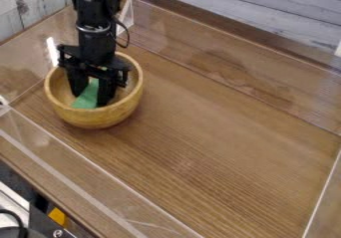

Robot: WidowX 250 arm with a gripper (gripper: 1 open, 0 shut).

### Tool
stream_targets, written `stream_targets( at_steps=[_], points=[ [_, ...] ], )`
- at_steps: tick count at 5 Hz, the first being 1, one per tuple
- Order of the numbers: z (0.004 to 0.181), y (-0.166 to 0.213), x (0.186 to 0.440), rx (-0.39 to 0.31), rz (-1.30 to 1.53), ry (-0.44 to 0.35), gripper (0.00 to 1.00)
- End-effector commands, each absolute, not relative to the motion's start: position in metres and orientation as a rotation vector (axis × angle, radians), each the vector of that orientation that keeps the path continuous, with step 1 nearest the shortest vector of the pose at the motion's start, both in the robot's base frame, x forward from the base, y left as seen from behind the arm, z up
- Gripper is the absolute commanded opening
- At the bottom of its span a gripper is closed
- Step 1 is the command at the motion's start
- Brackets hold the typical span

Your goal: Remove the green block from inside the brown bowl and put it on the table

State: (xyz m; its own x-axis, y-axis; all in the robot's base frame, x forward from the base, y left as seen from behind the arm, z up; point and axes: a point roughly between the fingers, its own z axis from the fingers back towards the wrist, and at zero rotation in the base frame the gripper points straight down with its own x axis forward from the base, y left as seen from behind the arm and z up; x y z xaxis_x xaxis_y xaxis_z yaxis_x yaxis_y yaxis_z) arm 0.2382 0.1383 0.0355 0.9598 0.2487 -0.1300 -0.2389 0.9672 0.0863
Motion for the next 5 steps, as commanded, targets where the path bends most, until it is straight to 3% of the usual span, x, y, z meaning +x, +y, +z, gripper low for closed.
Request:
stream_targets(
  at_steps=[1, 4, 5],
  points=[
    [0.057, 0.144, 0.241, 0.078, 0.225, 0.104, 0.0],
    [0.098, 0.141, 0.24, 0.069, 0.188, 0.085, 0.0],
    [0.09, 0.142, 0.233, 0.07, 0.169, 0.079, 0.0]
  ],
)
